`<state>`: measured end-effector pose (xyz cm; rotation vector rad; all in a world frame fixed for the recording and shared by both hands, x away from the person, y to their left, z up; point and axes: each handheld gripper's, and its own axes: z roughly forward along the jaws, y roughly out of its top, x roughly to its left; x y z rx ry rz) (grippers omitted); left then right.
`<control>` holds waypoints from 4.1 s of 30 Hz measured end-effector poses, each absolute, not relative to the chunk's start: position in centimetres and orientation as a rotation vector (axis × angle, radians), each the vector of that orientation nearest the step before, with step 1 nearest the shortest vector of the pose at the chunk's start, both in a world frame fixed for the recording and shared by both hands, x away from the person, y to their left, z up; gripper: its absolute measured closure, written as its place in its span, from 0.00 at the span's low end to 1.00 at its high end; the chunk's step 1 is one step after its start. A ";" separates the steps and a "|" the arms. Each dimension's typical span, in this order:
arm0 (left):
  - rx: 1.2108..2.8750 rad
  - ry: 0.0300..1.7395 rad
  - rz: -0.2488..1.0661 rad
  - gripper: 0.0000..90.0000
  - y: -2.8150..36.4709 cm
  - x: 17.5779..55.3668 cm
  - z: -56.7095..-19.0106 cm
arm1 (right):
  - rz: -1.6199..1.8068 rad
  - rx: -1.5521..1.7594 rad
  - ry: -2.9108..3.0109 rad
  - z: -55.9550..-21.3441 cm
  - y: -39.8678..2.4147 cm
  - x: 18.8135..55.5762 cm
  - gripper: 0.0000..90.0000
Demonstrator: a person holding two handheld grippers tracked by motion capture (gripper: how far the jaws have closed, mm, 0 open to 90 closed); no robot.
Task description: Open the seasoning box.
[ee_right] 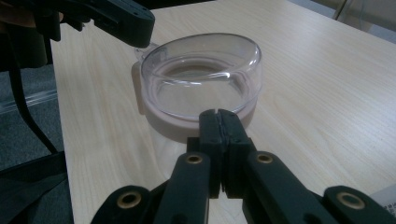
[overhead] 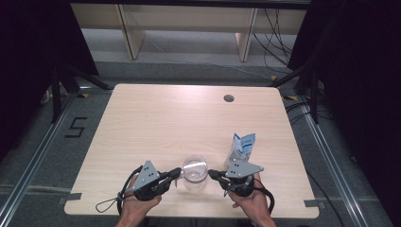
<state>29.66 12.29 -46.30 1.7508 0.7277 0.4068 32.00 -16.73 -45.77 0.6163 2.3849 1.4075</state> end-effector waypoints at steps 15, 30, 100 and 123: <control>1.751 0.725 0.409 0.99 12.3 29.7 -46.3 | 1.347 0.629 2.407 -46.1 -16.7 32.8 0.99; 1.743 0.736 0.381 0.86 12.6 29.6 -46.4 | 1.373 0.571 2.380 -45.0 -16.2 32.5 0.99; 1.838 0.938 0.386 0.27 17.2 27.3 -49.6 | 1.541 0.536 2.265 -43.6 -21.0 29.6 0.68; 1.832 0.945 0.371 0.27 17.1 27.3 -49.6 | 1.450 0.741 2.160 -46.0 -28.2 31.1 0.42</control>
